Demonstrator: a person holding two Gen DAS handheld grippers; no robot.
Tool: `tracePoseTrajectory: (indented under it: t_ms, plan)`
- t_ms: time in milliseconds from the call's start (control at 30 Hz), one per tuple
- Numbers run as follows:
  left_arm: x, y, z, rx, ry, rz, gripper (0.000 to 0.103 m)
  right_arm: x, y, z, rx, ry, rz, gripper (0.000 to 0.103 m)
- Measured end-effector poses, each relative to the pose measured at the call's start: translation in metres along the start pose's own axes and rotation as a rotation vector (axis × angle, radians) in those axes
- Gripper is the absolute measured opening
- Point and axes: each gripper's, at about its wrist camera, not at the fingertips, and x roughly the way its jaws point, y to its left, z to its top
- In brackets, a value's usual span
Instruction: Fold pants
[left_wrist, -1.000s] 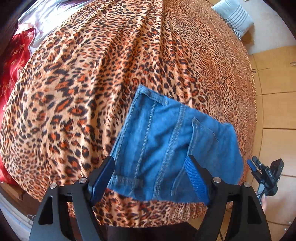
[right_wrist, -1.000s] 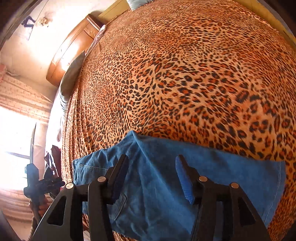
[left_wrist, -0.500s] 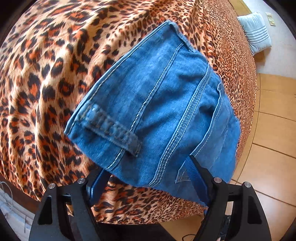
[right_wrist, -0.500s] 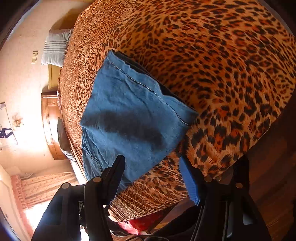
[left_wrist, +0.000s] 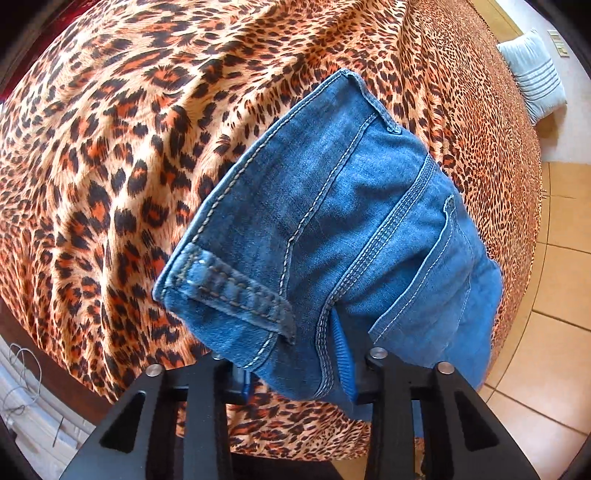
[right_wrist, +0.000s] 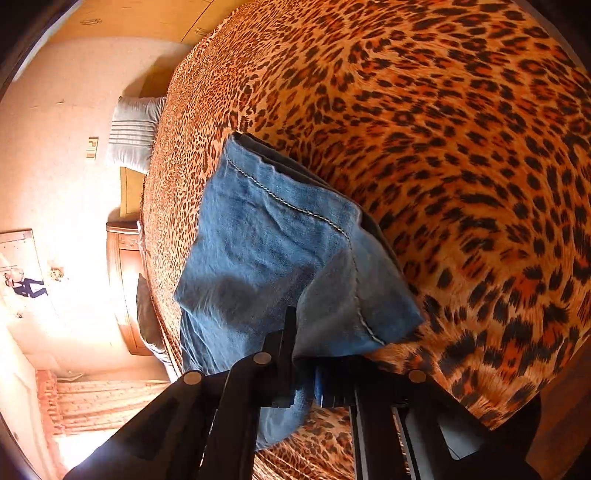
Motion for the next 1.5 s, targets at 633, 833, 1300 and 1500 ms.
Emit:
tracePoseTrajectory:
  t_ms: [633, 833, 1300, 1500]
  plan:
    - [-0.05, -0.012, -0.037, 0.259, 0.046, 0.013, 0.058, -0.066, 0.023, 0.054, -0.162, -0.022, -0.125, 0.049]
    - [-0.061, -0.059, 0.02, 0.269, -0.076, 0.047, 0.062, -0.003, 0.064, 0.11, -0.292, 0.064, -0.118, 0.057]
    - [0.003, -0.075, 0.105, 0.192, 0.035, 0.121, 0.069, 0.071, 0.092, 0.149, -0.313, 0.224, -0.13, 0.058]
    - [0.005, -0.107, 0.089, 0.278, 0.013, 0.153, 0.068, 0.049, 0.16, 0.127, -0.685, 0.057, -0.265, 0.008]
